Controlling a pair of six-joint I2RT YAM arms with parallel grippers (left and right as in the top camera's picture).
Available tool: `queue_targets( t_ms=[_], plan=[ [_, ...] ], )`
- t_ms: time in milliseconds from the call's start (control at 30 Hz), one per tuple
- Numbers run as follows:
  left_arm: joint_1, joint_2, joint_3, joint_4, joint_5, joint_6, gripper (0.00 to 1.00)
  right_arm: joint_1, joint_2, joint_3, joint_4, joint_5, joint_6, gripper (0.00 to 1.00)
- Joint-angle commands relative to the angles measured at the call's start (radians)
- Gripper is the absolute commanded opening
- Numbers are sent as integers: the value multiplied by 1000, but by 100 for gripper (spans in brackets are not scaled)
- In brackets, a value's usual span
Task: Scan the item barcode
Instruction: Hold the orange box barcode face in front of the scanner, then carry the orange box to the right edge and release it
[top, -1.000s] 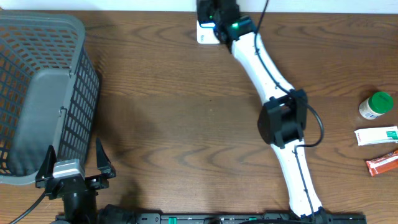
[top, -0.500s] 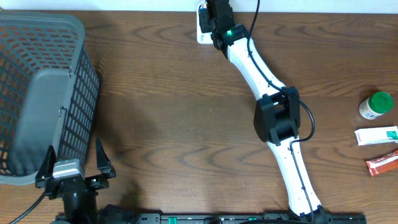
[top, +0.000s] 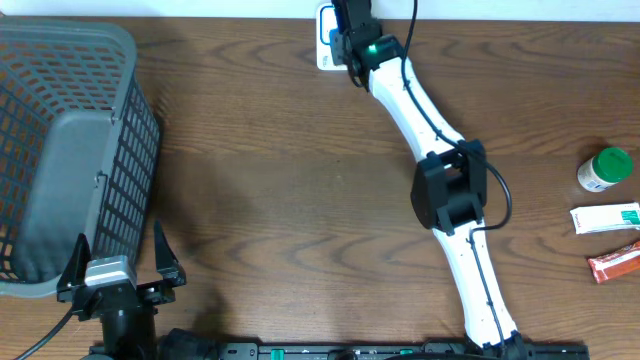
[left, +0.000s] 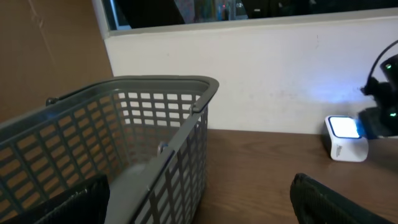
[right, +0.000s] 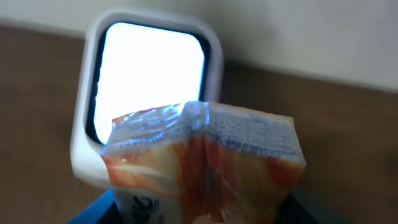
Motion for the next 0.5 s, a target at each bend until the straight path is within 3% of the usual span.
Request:
queue_targets(
  t_ms=[0,300,467],
  plan=[
    [-4,-8,-3,6,6,13,91,-27,-213,32,-127,85,7,53],
    [-4,-8,-3,13,6,13,91,-237,-377,32,-627,332,137,54],
    [-4,-8,-3,13,6,13,91,-451,-359,11,-796,349,247,43]
  ],
)
